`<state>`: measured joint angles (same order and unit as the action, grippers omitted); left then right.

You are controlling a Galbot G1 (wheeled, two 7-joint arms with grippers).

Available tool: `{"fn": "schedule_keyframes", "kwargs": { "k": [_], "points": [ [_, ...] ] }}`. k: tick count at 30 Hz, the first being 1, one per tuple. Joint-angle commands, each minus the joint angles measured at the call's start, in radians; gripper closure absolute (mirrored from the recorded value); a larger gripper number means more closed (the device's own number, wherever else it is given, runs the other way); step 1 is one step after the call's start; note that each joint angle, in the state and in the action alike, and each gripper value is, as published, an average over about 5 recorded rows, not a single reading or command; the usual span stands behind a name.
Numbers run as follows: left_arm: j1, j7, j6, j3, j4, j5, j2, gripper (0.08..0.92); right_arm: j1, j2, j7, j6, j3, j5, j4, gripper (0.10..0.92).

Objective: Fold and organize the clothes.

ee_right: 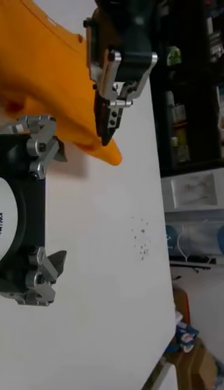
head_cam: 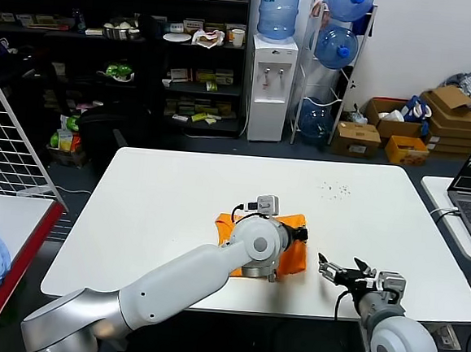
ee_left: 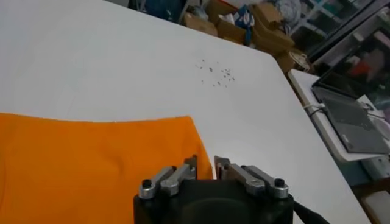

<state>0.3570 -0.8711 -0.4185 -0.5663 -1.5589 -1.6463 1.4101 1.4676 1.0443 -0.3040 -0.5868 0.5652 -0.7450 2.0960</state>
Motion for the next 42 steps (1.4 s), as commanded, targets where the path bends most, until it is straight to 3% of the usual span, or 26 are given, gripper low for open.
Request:
{"fn": "schedule_keyframes", "kwargs": {
  "k": [1,5,8,12,15,18,21,27,31,42],
  "points": [
    [0.039,0.036,0.008,0.053,-0.075,0.05,-0.004,0.685,0.191,-0.127,0.135,0.119,0.189,0.055,0.13,0.104],
    [0.126,0.113,0.018,0.114,-0.212,0.193,-0.088,0.564,0.205,-0.144,0.236,0.224,0.213,0.107,0.121,0.104],
    [0.252,0.239,0.053,0.21,-0.316,0.363,-0.204,0.478,0.184,-0.137,0.284,0.307,0.207,0.131,0.078,0.104],
    [0.501,0.517,0.201,0.412,-0.416,0.708,-0.369,0.365,0.154,-0.104,0.346,0.466,0.214,0.165,-0.028,0.104],
    [0.735,0.753,0.397,0.629,-0.421,1.012,-0.429,0.278,0.143,-0.069,0.386,0.598,0.229,0.215,-0.124,0.104],
    [0.941,0.888,0.569,0.82,-0.401,1.172,-0.416,0.192,0.143,-0.025,0.421,0.696,0.245,0.243,-0.196,0.104],
    [1.093,0.971,0.738,0.975,-0.365,1.26,-0.351,0.117,0.152,0.026,0.445,0.758,0.266,0.262,-0.232,0.104],
    [1.243,1.084,0.891,1.168,-0.339,1.291,-0.207,0.079,0.191,0.131,0.48,0.789,0.327,0.26,-0.214,0.104],
    [1.297,1.105,0.923,1.185,-0.351,1.283,-0.167,0.079,0.221,0.202,0.5,0.803,0.333,0.281,-0.193,0.104],
    [1.36,1.05,0.965,1.101,-0.352,1.29,-0.107,0.079,0.227,0.302,0.515,0.843,0.313,0.357,-0.234,0.104]
  ]
}}
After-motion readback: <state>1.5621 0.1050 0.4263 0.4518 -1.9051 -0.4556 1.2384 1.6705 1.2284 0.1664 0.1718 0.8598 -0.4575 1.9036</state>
